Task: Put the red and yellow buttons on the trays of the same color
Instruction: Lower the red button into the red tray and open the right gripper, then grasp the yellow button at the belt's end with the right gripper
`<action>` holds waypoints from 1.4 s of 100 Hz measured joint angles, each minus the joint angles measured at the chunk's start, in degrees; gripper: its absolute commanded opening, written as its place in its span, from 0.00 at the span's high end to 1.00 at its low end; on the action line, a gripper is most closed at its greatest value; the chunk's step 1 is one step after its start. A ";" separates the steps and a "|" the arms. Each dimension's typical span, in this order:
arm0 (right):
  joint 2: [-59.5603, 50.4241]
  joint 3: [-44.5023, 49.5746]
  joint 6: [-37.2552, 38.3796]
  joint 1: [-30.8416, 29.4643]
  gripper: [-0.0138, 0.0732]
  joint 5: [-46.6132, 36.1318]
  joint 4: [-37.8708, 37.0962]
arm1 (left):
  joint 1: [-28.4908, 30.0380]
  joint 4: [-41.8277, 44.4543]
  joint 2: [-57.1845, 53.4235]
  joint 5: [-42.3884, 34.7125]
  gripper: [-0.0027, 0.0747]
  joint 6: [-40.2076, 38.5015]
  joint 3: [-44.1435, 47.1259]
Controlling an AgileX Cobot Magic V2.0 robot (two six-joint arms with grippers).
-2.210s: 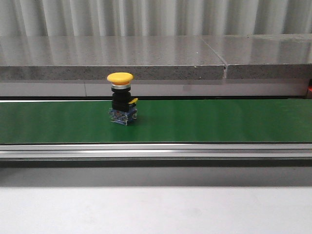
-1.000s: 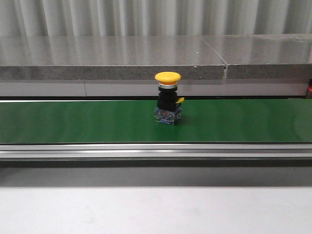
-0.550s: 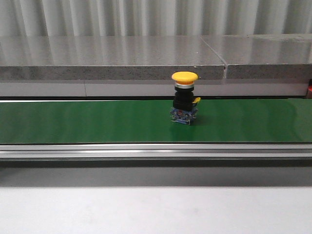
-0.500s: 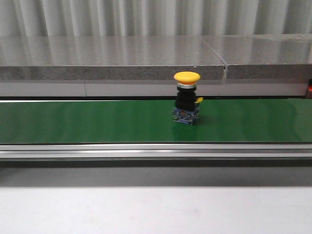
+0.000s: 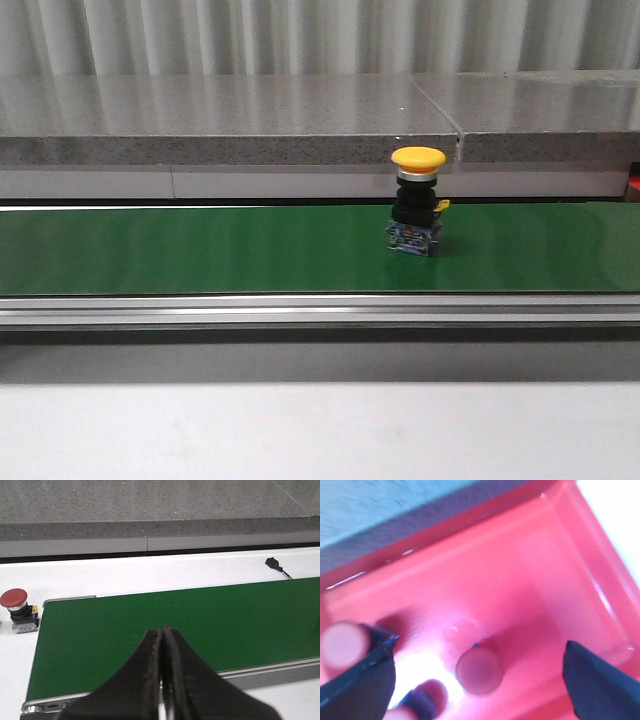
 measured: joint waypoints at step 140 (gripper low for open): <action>-24.56 30.28 -12.37 37.06 0.08 18.49 1.09 | -0.13 0.00 0.00 0.00 0.99 0.00 0.00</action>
